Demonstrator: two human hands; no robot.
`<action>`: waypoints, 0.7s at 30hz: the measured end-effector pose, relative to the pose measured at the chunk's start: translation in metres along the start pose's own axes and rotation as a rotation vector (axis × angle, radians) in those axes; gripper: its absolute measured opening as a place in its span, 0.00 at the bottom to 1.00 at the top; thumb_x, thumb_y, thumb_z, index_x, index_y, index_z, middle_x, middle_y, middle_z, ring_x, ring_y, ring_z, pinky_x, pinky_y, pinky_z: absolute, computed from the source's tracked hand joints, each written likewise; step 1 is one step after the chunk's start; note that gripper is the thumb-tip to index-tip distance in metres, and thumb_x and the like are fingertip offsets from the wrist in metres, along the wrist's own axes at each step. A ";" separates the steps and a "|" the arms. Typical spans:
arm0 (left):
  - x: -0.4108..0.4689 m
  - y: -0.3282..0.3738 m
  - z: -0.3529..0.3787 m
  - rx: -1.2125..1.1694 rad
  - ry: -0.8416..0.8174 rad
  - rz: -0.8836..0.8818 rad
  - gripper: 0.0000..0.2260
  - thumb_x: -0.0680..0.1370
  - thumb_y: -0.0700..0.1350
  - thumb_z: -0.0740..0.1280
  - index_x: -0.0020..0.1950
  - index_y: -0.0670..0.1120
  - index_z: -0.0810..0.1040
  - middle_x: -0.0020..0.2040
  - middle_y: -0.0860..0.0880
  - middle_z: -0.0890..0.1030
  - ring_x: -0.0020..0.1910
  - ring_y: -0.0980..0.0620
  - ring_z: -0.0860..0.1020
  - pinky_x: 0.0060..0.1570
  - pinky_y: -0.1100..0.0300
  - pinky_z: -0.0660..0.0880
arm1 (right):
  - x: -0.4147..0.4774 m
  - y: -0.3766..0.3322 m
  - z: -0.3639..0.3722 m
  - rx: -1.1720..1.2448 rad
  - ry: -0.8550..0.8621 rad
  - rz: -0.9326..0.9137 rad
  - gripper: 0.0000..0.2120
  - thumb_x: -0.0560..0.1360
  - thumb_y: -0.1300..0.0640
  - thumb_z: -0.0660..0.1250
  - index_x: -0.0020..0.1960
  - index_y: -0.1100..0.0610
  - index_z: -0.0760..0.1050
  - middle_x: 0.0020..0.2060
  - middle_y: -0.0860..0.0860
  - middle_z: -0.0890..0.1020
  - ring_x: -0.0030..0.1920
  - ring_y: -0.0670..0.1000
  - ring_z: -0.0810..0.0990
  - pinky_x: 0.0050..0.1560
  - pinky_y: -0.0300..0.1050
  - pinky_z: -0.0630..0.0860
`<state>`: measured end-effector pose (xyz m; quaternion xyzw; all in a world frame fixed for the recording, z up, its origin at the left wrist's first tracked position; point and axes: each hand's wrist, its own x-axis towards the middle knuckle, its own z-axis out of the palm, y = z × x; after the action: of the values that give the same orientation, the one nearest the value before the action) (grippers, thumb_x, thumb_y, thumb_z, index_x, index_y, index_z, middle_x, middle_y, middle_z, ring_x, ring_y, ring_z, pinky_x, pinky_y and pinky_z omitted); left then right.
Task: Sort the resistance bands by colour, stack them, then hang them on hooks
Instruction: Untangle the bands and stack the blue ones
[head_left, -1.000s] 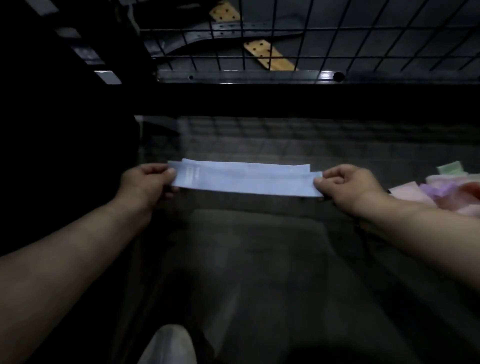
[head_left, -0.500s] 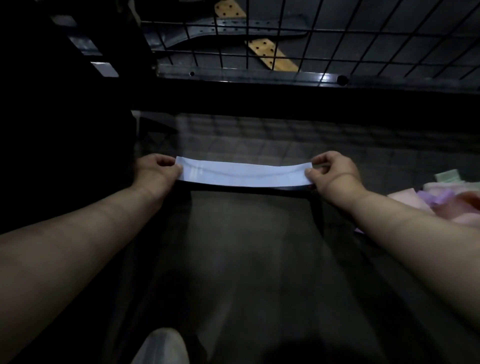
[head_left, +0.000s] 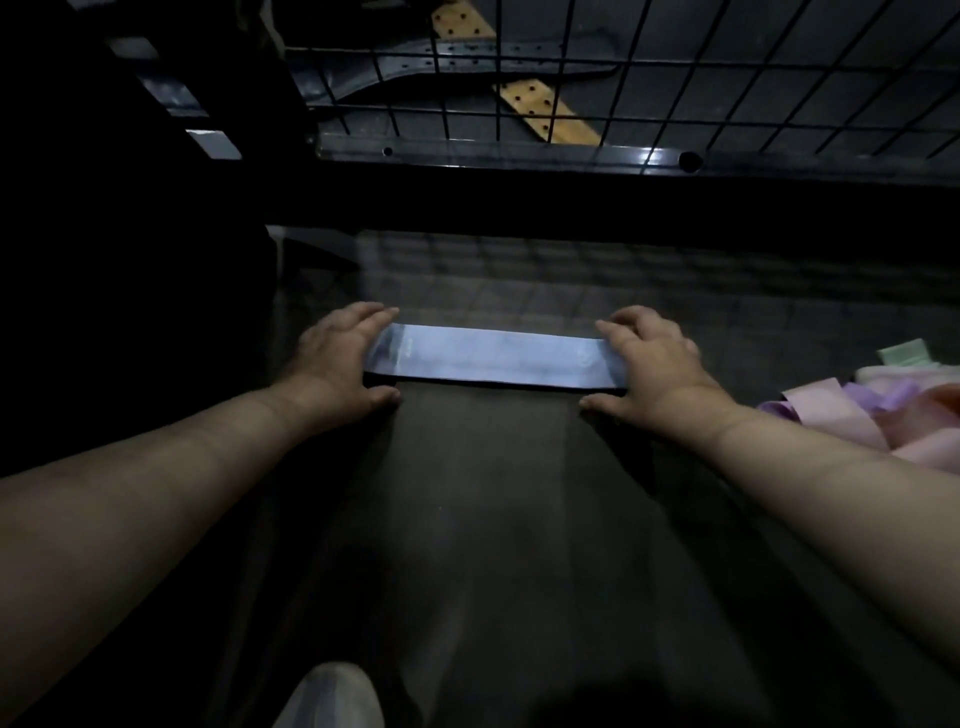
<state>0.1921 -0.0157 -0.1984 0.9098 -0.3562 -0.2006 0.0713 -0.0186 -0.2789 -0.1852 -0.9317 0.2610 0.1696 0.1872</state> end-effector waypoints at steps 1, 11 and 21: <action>0.002 -0.001 -0.001 0.039 -0.043 0.036 0.42 0.67 0.51 0.79 0.77 0.50 0.64 0.76 0.49 0.65 0.75 0.47 0.62 0.73 0.54 0.59 | 0.001 -0.001 -0.001 -0.049 -0.028 -0.029 0.44 0.69 0.43 0.75 0.78 0.53 0.59 0.73 0.51 0.61 0.73 0.56 0.59 0.73 0.49 0.57; 0.019 -0.004 -0.008 0.079 -0.022 0.111 0.29 0.73 0.48 0.75 0.73 0.49 0.71 0.70 0.46 0.71 0.69 0.43 0.68 0.69 0.54 0.62 | 0.007 -0.003 -0.003 -0.103 -0.052 -0.033 0.33 0.77 0.47 0.68 0.77 0.52 0.60 0.72 0.52 0.64 0.71 0.57 0.63 0.71 0.48 0.57; 0.018 -0.005 -0.004 0.028 -0.071 0.111 0.35 0.71 0.50 0.76 0.76 0.48 0.67 0.70 0.47 0.69 0.70 0.44 0.66 0.71 0.52 0.63 | 0.004 -0.002 -0.003 -0.051 -0.080 -0.022 0.37 0.75 0.45 0.70 0.78 0.52 0.59 0.70 0.54 0.63 0.70 0.58 0.63 0.71 0.48 0.59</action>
<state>0.2084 -0.0243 -0.2019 0.8818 -0.4113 -0.2236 0.0568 -0.0138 -0.2803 -0.1840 -0.9315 0.2385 0.2112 0.1757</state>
